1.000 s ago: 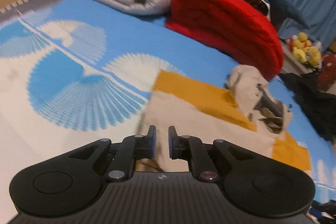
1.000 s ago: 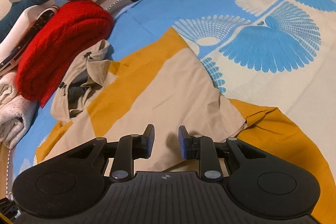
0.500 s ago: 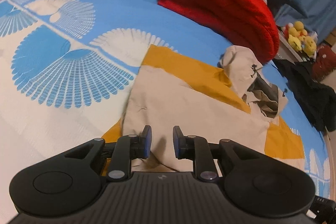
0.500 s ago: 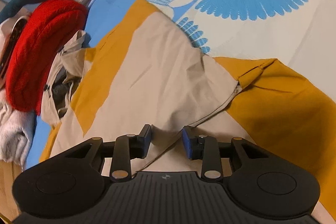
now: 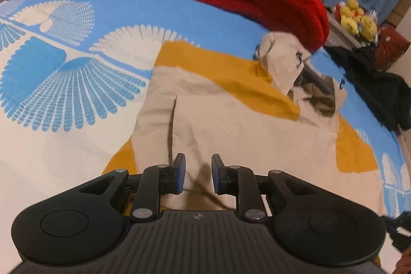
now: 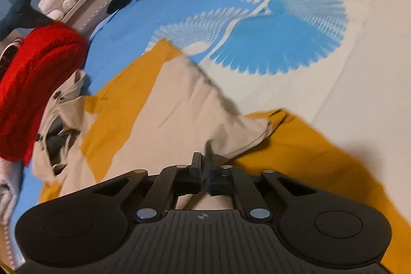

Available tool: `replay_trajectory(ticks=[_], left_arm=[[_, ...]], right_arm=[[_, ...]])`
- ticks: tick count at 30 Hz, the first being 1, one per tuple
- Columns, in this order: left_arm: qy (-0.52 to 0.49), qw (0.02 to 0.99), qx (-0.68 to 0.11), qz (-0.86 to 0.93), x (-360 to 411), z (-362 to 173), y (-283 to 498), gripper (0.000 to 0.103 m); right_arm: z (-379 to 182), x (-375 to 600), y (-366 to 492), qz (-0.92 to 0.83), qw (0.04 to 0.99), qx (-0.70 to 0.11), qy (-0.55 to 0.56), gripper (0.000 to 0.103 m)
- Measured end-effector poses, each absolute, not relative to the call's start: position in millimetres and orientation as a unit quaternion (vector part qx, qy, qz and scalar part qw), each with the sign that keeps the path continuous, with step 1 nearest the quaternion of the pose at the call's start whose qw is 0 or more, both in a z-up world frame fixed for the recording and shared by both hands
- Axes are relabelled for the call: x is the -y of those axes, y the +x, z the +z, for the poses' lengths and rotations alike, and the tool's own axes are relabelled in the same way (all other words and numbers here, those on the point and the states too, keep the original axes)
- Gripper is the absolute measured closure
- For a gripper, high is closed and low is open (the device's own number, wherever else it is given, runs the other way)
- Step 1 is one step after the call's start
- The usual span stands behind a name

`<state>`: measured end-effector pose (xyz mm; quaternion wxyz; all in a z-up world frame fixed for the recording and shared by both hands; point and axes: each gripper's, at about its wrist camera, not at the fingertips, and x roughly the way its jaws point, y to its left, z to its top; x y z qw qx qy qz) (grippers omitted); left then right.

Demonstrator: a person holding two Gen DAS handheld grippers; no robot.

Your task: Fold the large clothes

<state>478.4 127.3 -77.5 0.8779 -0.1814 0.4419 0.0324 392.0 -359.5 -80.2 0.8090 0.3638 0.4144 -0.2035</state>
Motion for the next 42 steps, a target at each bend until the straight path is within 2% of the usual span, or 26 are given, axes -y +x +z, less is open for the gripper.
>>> replay_trajectory(ticks=[2, 5, 9, 11, 18, 24, 27, 31, 34, 42], left_arm=[[-0.176, 0.867, -0.464, 0.050, -130.1, -88.1, 480.8, 0.081], [-0.176, 0.851, -0.485, 0.093, -139.3, -100.1, 479.8, 0.081], [-0.153, 0.868, -0.461, 0.101, -135.3, -88.1, 477.3, 0.081], [-0.158, 0.877, -0.446, 0.084, -133.1, -82.1, 476.5, 0.080], [-0.180, 0.856, -0.478, 0.081, -133.0, -95.2, 480.9, 0.078], [-0.148, 0.888, -0.432, 0.059, -122.4, -71.4, 476.7, 0.076], [-0.167, 0.874, -0.452, 0.062, -125.1, -82.5, 479.2, 0.075], [-0.189, 0.849, -0.486, 0.082, -132.2, -98.5, 480.8, 0.075], [-0.163, 0.872, -0.455, 0.076, -125.3, -76.9, 478.4, 0.075], [-0.130, 0.914, -0.381, 0.048, -105.1, -31.4, 459.5, 0.071]], right_arm=[[-73.9, 353.0, 394.5, -0.190, 0.814, -0.421, 0.352, 0.083], [-60.5, 340.4, 392.2, -0.174, 0.836, -0.402, 0.330, 0.083], [-44.8, 337.6, 392.3, -0.151, 0.869, -0.351, 0.315, 0.080], [-50.7, 347.2, 395.5, -0.116, 0.867, -0.340, 0.344, 0.072], [-109.9, 383.5, 399.7, -0.179, 0.776, -0.441, 0.414, 0.073], [-74.7, 377.0, 394.2, -0.168, 0.805, -0.399, 0.406, 0.070], [-65.3, 372.8, 394.4, -0.161, 0.820, -0.382, 0.394, 0.070], [-76.1, 375.8, 396.4, -0.150, 0.808, -0.403, 0.403, 0.070], [-80.1, 374.1, 396.5, -0.168, 0.796, -0.422, 0.400, 0.069], [-18.3, 353.5, 388.2, -0.127, 0.882, -0.356, 0.283, 0.069]])
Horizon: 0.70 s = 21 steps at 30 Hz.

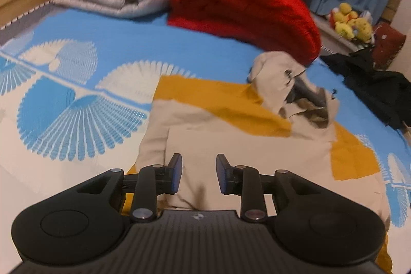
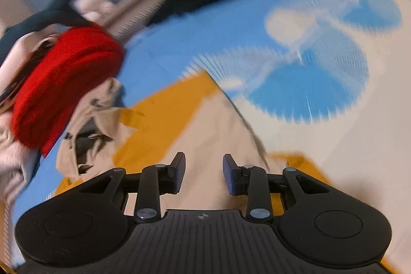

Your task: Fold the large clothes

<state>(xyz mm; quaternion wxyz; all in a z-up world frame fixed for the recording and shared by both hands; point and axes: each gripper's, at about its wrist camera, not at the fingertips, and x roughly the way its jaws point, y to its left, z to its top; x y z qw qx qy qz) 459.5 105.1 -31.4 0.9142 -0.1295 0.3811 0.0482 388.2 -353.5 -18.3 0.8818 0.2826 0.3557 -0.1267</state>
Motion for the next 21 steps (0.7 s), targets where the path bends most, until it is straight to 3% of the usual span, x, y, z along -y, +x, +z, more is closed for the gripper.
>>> replay_trajectory(ticks=[5, 7, 11, 12, 13, 21], left_arm=[[-0.098, 0.937, -0.334, 0.034, -91.0, -6.7, 441.7, 0.069], [-0.084, 0.947, -0.310, 0.026, -86.8, 7.2, 432.1, 0.057], [-0.039, 0.965, -0.259, 0.008, -79.4, 41.2, 410.3, 0.045], [-0.036, 0.967, -0.252, 0.004, -79.2, 49.4, 406.7, 0.035], [-0.037, 0.968, -0.250, 0.003, -78.4, 57.7, 407.4, 0.032], [0.011, 0.953, -0.303, -0.013, -44.6, 97.7, 548.3, 0.034]], right_arm=[[11.7, 343.2, 371.4, -0.102, 0.918, -0.323, 0.208, 0.069], [19.4, 343.5, 361.8, -0.092, 0.925, -0.313, 0.194, 0.069], [29.3, 347.7, 348.6, -0.081, 0.932, -0.300, 0.188, 0.069], [30.9, 350.8, 346.8, -0.080, 0.932, -0.297, 0.192, 0.069], [32.2, 353.2, 343.7, -0.080, 0.932, -0.295, 0.195, 0.069], [33.5, 372.0, 344.2, -0.084, 0.929, -0.290, 0.212, 0.069]])
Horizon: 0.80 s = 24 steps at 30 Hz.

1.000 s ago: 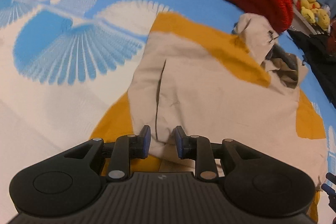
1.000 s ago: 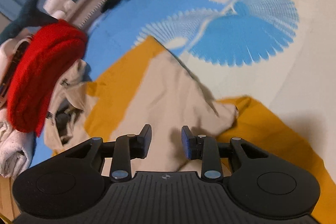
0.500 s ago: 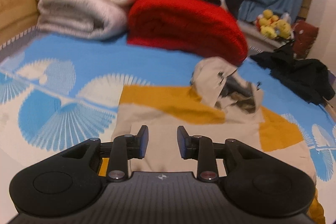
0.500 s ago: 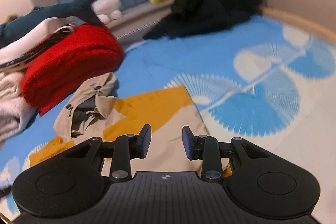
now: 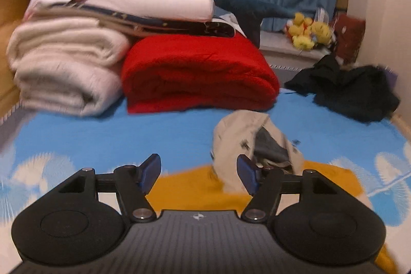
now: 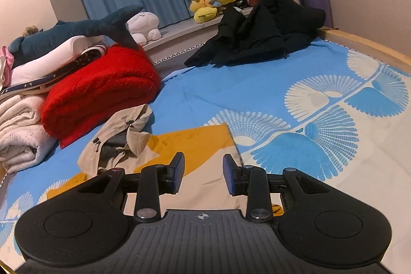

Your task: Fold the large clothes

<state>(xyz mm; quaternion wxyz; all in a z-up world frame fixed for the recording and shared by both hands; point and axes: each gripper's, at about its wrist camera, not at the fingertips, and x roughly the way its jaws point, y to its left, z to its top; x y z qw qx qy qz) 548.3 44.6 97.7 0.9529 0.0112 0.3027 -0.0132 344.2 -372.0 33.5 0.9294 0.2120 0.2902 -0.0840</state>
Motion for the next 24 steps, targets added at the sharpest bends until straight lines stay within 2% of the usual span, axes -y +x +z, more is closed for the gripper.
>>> replay_trajectory(ticks=[2, 4, 6, 7, 8, 10, 11, 12, 13, 14, 15, 23, 24], left_arm=[[0.016, 0.946, -0.322, -0.015, -38.5, 90.7, 597.2, 0.039], [0.006, 0.937, -0.349, -0.017, -31.6, 78.5, 648.2, 0.049], [0.000, 0.931, -0.366, -0.015, -23.3, 63.7, 690.0, 0.060], [-0.004, 0.927, -0.374, -0.014, -17.5, 55.1, 711.2, 0.062], [-0.007, 0.924, -0.382, -0.018, -7.0, 44.8, 732.8, 0.062], [-0.014, 0.919, -0.394, -0.020, 10.9, 27.3, 763.3, 0.062], [-0.022, 0.915, -0.402, -0.027, 21.7, 17.6, 780.3, 0.061], [-0.028, 0.912, -0.409, -0.034, 30.8, 8.8, 794.4, 0.054], [-0.031, 0.909, -0.414, -0.039, 41.9, -0.3, 809.4, 0.039], [-0.028, 0.908, -0.417, -0.041, 53.7, -9.3, 823.6, 0.029], [-0.020, 0.906, -0.419, -0.044, 65.6, -19.4, 837.8, 0.015], [0.048, 0.895, -0.444, 0.003, 109.4, -95.5, 905.7, 0.014], [0.069, 0.897, -0.436, 0.006, 112.4, -99.0, 906.9, 0.026]], right_arm=[[31.2, 375.1, 347.0, -0.087, 0.927, -0.294, 0.214, 0.069], [28.0, 377.6, 349.8, -0.087, 0.925, -0.297, 0.220, 0.069], [24.4, 378.9, 353.4, -0.092, 0.924, -0.300, 0.221, 0.076], [22.9, 378.0, 355.5, -0.092, 0.923, -0.300, 0.221, 0.090], [21.0, 378.0, 357.6, -0.090, 0.923, -0.301, 0.220, 0.097], [17.5, 376.8, 362.1, -0.094, 0.923, -0.304, 0.217, 0.097], [15.3, 376.2, 364.3, -0.096, 0.922, -0.306, 0.216, 0.097], [12.8, 375.8, 366.7, -0.098, 0.921, -0.309, 0.215, 0.097], [9.2, 375.1, 369.7, -0.098, 0.919, -0.315, 0.215, 0.097], [5.6, 374.0, 371.9, -0.097, 0.917, -0.321, 0.214, 0.096], [2.7, 373.2, 373.8, -0.096, 0.916, -0.328, 0.212, 0.096], [-16.8, 371.4, 382.4, -0.105, 0.905, -0.355, 0.210, 0.096], [-17.6, 370.6, 382.5, -0.104, 0.905, -0.357, 0.206, 0.096]])
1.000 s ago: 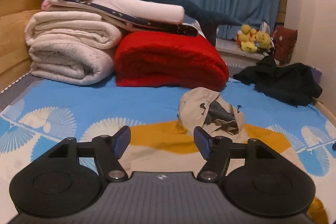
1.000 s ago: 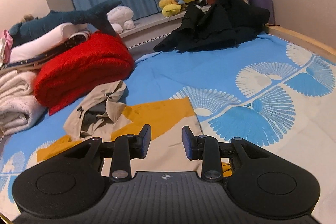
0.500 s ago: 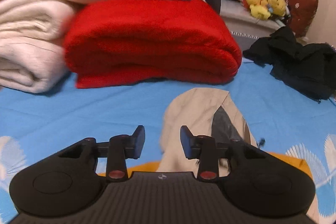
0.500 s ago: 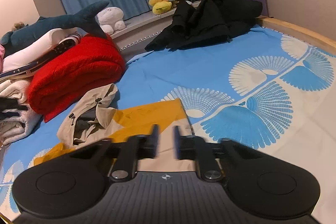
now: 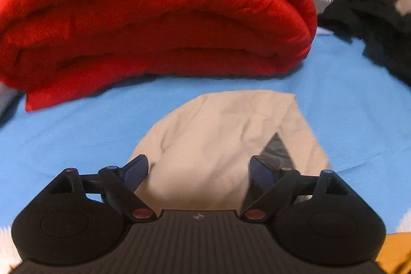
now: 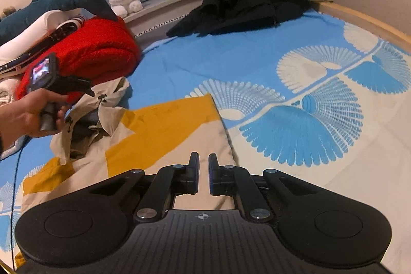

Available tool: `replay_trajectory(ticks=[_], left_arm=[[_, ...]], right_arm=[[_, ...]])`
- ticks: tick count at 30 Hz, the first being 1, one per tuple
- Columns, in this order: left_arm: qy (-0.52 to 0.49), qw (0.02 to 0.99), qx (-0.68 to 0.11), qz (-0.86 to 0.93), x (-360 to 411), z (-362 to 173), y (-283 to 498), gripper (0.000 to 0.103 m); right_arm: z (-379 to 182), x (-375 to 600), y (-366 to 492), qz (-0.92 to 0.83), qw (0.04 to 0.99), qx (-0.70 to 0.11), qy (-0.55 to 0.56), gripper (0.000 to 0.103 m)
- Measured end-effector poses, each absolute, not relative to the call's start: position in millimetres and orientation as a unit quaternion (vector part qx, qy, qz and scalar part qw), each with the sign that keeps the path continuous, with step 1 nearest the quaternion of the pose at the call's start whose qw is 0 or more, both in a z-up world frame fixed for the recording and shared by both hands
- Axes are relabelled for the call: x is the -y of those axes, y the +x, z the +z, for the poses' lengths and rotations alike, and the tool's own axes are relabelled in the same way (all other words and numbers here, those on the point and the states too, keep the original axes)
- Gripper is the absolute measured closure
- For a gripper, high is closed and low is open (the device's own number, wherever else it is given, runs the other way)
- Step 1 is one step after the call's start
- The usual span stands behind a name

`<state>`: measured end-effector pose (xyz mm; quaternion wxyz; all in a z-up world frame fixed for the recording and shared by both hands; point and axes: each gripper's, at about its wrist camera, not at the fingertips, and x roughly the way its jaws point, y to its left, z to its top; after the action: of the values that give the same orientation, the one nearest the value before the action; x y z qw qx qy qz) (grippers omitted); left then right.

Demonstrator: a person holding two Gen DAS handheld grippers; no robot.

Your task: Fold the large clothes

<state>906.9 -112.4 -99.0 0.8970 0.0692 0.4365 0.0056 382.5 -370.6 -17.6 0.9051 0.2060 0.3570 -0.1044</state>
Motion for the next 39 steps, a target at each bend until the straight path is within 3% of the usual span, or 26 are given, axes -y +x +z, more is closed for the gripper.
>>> replay_trajectory(ticks=[1, 2, 3, 9, 14, 17, 19, 22, 25, 27, 29, 36, 39], left_arm=[[0.088, 0.898, -0.430, 0.003, 114.5, -100.5, 906.5, 0.039], [0.103, 0.899, -0.425, -0.004, 114.4, -99.4, 904.6, 0.080], [0.108, 0.901, -0.420, -0.009, 112.6, -94.1, 900.5, 0.102], [0.093, 0.933, -0.330, -0.109, 85.7, -12.4, 811.4, 0.102], [0.162, 0.906, -0.274, -0.280, 41.1, 40.4, 645.0, 0.102], [0.236, 0.868, -0.280, -0.336, 14.3, 15.0, 545.7, 0.102], [0.295, 0.837, -0.337, -0.315, -0.3, -23.0, 495.9, 0.098], [0.234, 0.851, -0.389, -0.264, -25.8, -32.9, 455.3, 0.097], [0.076, 0.905, -0.376, -0.186, -50.0, -11.4, 443.7, 0.085], [-0.041, 0.920, -0.356, -0.156, -63.4, -8.8, 445.7, 0.076], [-0.121, 0.923, -0.337, -0.142, -70.3, -20.3, 451.6, 0.073], [-0.090, 0.936, -0.316, -0.130, -34.8, -36.0, 504.7, 0.066], [-0.073, 0.926, -0.347, -0.128, -23.8, -64.4, 524.0, 0.067]], right_arm=[[-17.7, 370.6, 382.6, -0.104, 0.906, -0.357, 0.202, 0.096], [-17.8, 370.4, 383.1, -0.105, 0.906, -0.357, 0.200, 0.096], [-17.7, 370.7, 383.7, -0.108, 0.905, -0.358, 0.203, 0.096], [-1.1, 374.6, 382.4, -0.102, 0.912, -0.333, 0.216, 0.096], [13.6, 381.1, 371.5, -0.089, 0.915, -0.305, 0.248, 0.096], [21.8, 382.8, 365.4, -0.073, 0.917, -0.289, 0.266, 0.096], [25.6, 381.9, 362.9, -0.062, 0.918, -0.282, 0.273, 0.096], [29.2, 381.0, 362.0, -0.049, 0.915, -0.272, 0.293, 0.085], [27.8, 375.9, 364.7, -0.030, 0.909, -0.273, 0.315, 0.070], [22.5, 369.6, 369.6, -0.009, 0.899, -0.285, 0.331, 0.067], [13.7, 361.4, 376.7, 0.014, 0.887, -0.308, 0.345, 0.066], [-1.6, 319.9, 387.2, 0.048, 0.880, -0.346, 0.322, 0.065], [-8.3, 300.8, 391.9, 0.075, 0.875, -0.361, 0.314, 0.065]])
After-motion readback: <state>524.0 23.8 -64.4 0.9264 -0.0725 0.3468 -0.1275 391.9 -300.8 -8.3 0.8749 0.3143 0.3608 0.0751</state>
